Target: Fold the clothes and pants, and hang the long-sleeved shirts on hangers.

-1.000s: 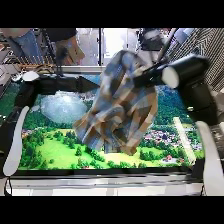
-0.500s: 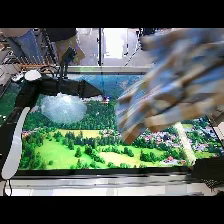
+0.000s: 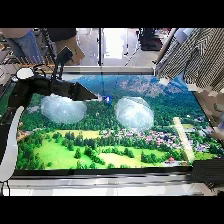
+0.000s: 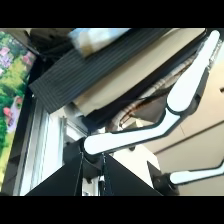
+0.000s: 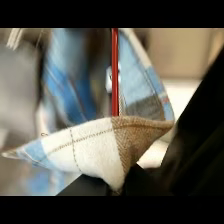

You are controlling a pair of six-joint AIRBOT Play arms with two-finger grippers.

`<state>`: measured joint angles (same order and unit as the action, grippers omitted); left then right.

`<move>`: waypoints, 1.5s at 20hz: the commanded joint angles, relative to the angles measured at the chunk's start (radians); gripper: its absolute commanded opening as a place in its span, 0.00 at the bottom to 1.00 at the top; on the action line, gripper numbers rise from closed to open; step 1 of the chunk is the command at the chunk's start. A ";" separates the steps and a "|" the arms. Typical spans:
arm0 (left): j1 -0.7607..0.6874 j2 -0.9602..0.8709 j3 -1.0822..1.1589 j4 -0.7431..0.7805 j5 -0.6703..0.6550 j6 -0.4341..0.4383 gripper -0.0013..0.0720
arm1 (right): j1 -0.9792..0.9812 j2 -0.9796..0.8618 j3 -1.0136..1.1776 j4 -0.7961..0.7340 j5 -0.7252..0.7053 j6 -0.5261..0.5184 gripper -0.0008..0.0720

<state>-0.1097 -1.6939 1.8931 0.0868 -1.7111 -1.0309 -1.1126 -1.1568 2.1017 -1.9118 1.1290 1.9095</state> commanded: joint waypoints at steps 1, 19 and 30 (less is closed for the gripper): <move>0.001 0.002 0.000 -0.036 -0.048 -0.040 0.18 | -0.172 -0.050 0.002 -0.004 -0.269 0.082 0.05; -0.021 0.002 0.000 -0.099 -0.137 -0.118 0.03 | -0.301 -0.105 -0.042 0.035 -0.432 0.090 0.49; -0.014 0.153 0.000 1.316 0.118 -0.520 0.03 | 0.159 0.094 -0.063 1.023 0.000 -0.362 0.75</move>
<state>-0.1291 -1.6234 1.8931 0.6933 -1.7161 -1.3239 -1.1599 -1.0813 2.0541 -1.1633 0.8341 1.7779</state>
